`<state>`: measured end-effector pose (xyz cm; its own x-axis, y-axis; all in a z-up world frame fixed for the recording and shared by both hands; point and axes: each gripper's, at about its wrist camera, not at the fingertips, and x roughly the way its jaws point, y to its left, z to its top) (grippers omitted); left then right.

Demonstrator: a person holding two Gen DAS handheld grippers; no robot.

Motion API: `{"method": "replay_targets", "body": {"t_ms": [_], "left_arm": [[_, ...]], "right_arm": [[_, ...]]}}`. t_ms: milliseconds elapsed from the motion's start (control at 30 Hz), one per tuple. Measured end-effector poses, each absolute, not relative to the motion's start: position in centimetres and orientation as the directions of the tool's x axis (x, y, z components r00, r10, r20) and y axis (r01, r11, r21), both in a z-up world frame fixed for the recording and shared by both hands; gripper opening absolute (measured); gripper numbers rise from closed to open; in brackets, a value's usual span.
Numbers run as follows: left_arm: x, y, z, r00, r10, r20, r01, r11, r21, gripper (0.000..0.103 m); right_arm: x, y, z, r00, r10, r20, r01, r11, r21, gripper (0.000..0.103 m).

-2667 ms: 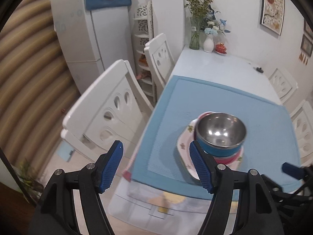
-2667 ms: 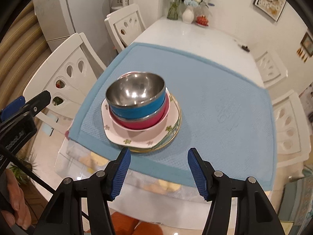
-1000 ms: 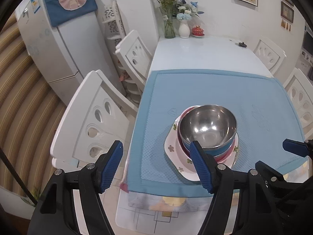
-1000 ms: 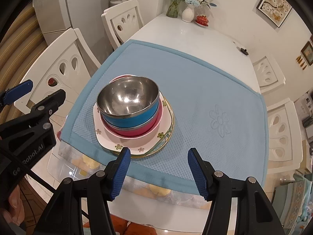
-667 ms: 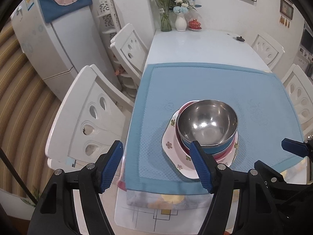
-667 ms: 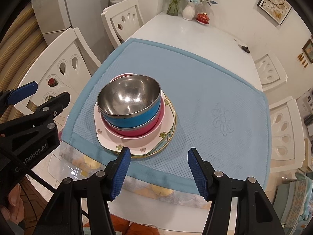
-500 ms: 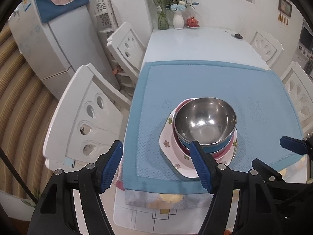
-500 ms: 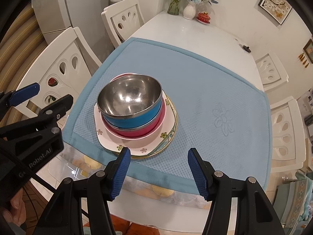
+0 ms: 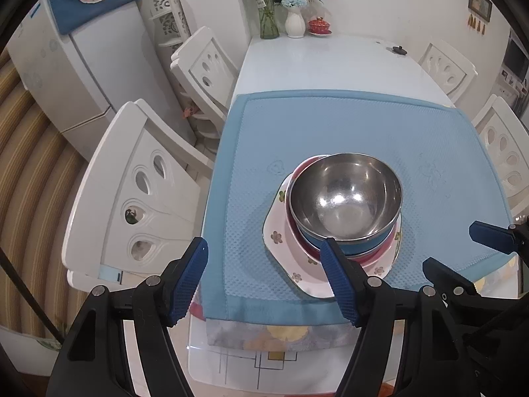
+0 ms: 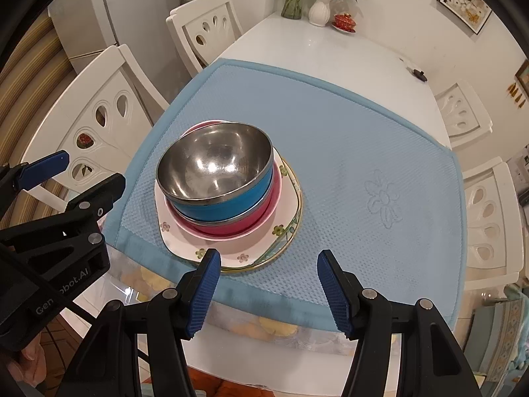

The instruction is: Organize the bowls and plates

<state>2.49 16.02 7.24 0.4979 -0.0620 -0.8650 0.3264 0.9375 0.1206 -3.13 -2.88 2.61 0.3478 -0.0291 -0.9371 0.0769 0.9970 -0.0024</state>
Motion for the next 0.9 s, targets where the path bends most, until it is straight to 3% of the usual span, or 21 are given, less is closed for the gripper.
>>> {"method": "replay_targets", "body": {"t_ms": [700, 900], "left_arm": [[4.3, 15.7, 6.5, 0.5, -0.055, -0.864, 0.329, 0.935, 0.13, 0.069], [4.4, 16.2, 7.7, 0.589, -0.043, -0.807, 0.28, 0.948, 0.153, 0.069]], "right_arm": [[-1.8, -3.0, 1.7, 0.321, -0.039, -0.946, 0.101, 0.995, -0.007, 0.059], [-2.0, -3.1, 1.5, 0.321, -0.052, -0.946, 0.108, 0.994, -0.018, 0.059]]}}
